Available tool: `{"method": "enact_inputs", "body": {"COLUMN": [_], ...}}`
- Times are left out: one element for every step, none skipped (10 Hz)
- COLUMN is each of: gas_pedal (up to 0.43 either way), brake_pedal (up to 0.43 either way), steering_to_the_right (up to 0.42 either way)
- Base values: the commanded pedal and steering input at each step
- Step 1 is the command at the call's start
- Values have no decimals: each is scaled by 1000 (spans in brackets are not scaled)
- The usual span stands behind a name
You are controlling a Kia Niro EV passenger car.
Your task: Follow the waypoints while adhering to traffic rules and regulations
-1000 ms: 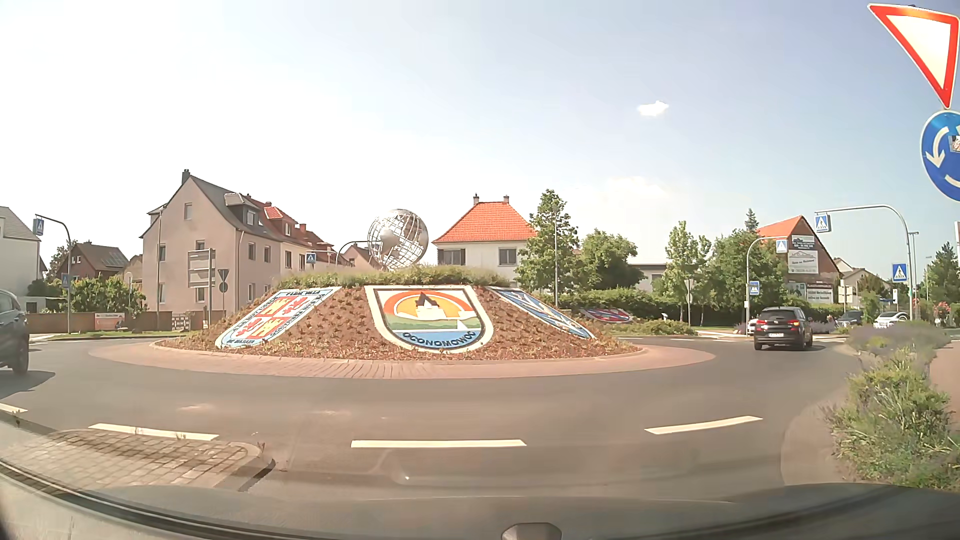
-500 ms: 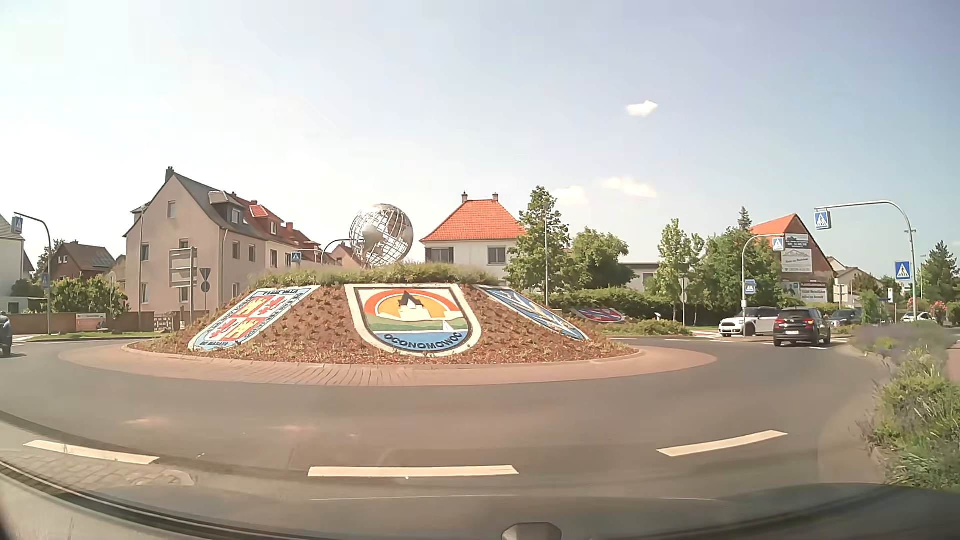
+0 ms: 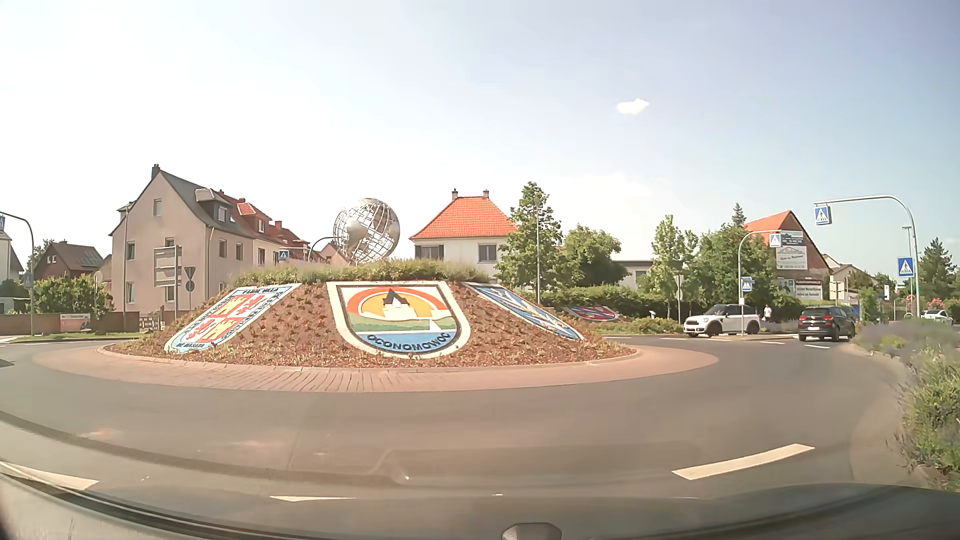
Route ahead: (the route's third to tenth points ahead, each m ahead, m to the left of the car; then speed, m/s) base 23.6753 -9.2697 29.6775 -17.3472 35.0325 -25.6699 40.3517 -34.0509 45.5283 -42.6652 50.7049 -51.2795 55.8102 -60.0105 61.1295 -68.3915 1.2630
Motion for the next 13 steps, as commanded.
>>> {"method": "enact_inputs", "body": {"gas_pedal": [0, 0, 0, 0, 0, 0, 0, 0, 0, 0, 0, 0, 0], "brake_pedal": [189, 189, 189, 189, 189, 183, 183, 183, 183, 183, 183, 183, 183], "steering_to_the_right": [75, 75, 75, 75, 75, 75, 75, 75, 76, 75, 74, 73, 73]}}
